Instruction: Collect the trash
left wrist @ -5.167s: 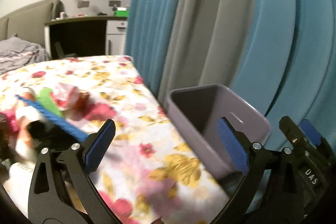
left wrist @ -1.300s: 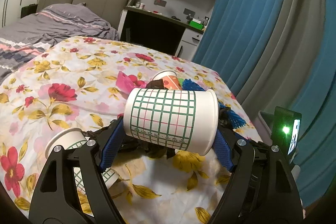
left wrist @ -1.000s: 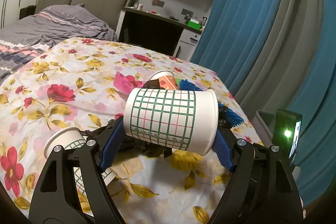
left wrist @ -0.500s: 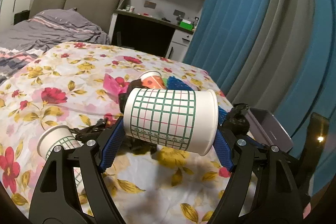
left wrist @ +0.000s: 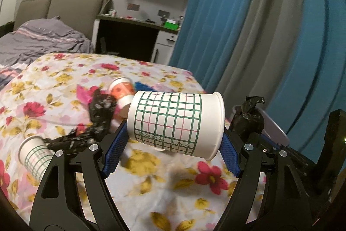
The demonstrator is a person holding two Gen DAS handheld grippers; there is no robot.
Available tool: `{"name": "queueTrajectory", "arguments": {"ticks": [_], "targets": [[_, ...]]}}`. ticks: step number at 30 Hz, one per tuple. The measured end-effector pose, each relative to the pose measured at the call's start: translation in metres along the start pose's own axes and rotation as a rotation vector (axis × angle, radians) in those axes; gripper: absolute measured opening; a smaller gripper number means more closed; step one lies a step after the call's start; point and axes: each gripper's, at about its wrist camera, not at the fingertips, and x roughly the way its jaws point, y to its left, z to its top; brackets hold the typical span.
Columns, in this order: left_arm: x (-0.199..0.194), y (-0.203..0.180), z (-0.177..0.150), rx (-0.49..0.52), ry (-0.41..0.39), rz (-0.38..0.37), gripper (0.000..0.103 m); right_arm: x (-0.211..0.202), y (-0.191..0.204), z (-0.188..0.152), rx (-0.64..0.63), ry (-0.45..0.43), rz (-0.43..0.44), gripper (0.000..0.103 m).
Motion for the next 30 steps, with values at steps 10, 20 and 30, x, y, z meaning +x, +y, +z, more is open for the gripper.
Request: {"name": "queueTrajectory", "arguments": {"ticks": [10, 20, 30], "targets": [[0.015, -0.059, 0.005, 0.093, 0.006, -0.1, 0.076, -0.031, -0.044, 0.007, 0.011, -0.074, -0.124, 0.006], [0.043, -0.126, 0.013, 0.164, -0.007, -0.229, 0.076, -0.047, -0.094, 0.004, 0.063, -0.129, -0.249, 0.006], [0.091, -0.173, 0.007, 0.186, 0.02, -0.337, 0.076, -0.036, -0.147, -0.007, 0.15, -0.119, -0.324, 0.006]]}}
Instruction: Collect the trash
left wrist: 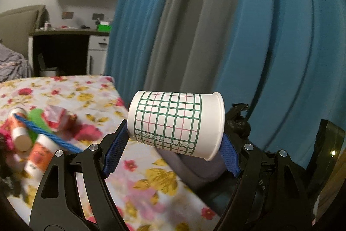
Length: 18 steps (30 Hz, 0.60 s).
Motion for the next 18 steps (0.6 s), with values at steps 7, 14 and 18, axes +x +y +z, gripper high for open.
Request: {"name": "queueTrajectory", "arguments": {"ticks": [7, 14, 18], "targets": [[0.039, -0.013, -0.005, 0.008, 0.042, -0.051, 0.076, 0.023, -0.012, -0.003, 0.023, 0.027, 0.01, 0.006], [0.067, -0.019, -0.009, 0.006, 0.085, -0.077, 0.076, 0.04, -0.018, -0.007, 0.035, 0.06, 0.002, 0.007], [0.079, -0.02, -0.01, 0.001, 0.106, -0.086, 0.076, 0.048, -0.021, -0.007, 0.046, 0.078, 0.002, 0.007]]}}
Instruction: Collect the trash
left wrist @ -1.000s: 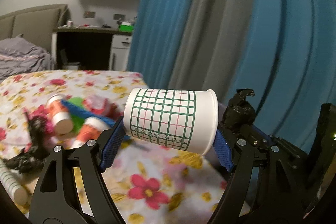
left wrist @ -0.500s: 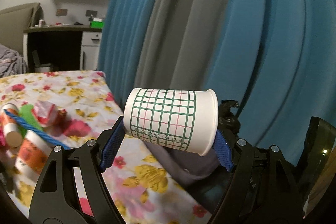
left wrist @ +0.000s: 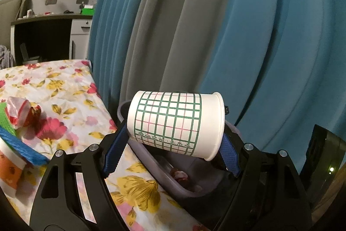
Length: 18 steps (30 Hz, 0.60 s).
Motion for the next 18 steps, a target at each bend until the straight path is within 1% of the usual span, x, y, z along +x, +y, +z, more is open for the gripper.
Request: {"name": "queueTrajectory", "arguments": {"ticks": [7, 11, 17, 18], "targets": [[0.017, 0.0, -0.004, -0.009, 0.03, -0.015, 0.076, 0.01, -0.006, 0.003, 0.033, 0.031, 0.01, 0.007], [0.026, 0.003, -0.005, -0.02, 0.045, -0.029, 0.076, 0.013, -0.007, 0.005, 0.05, 0.049, 0.022, 0.009], [0.035, 0.003, -0.007, -0.033, 0.064, -0.051, 0.076, 0.016, -0.007, 0.006, 0.04, 0.069, 0.031, 0.019], [0.035, 0.003, -0.007, -0.033, 0.066, -0.052, 0.076, 0.016, -0.008, 0.006, 0.039, 0.071, 0.034, 0.022]]}}
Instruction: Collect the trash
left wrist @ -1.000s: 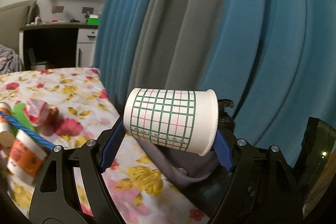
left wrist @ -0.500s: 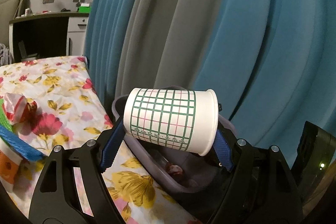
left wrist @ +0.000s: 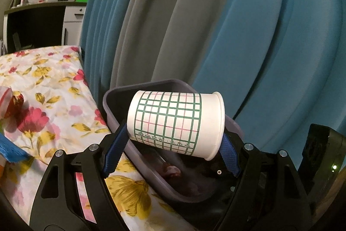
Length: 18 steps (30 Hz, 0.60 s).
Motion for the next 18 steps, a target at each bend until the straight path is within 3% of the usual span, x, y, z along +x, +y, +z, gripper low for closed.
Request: {"name": "queueTrajectory", "arguments": {"ticks": [1, 5, 7, 15, 18], "targets": [[0.002, 0.0, -0.001, 0.001, 0.002, -0.002, 0.076, 0.0, 0.0, 0.0, -0.002, 0.003, 0.001, 0.028], [0.004, 0.0, -0.002, -0.002, 0.012, -0.009, 0.076, -0.001, -0.004, -0.001, -0.001, 0.002, -0.012, 0.039], [0.007, -0.001, -0.003, -0.002, 0.02, -0.016, 0.076, -0.007, -0.008, -0.003, 0.001, -0.012, -0.029, 0.05], [0.028, -0.005, -0.011, -0.012, 0.104, -0.066, 0.077, -0.029, -0.039, -0.015, 0.077, -0.058, -0.088, 0.055], [0.032, -0.006, -0.015, -0.023, 0.131, -0.073, 0.082, -0.033, -0.044, -0.018, 0.088, -0.06, -0.098, 0.055]]}}
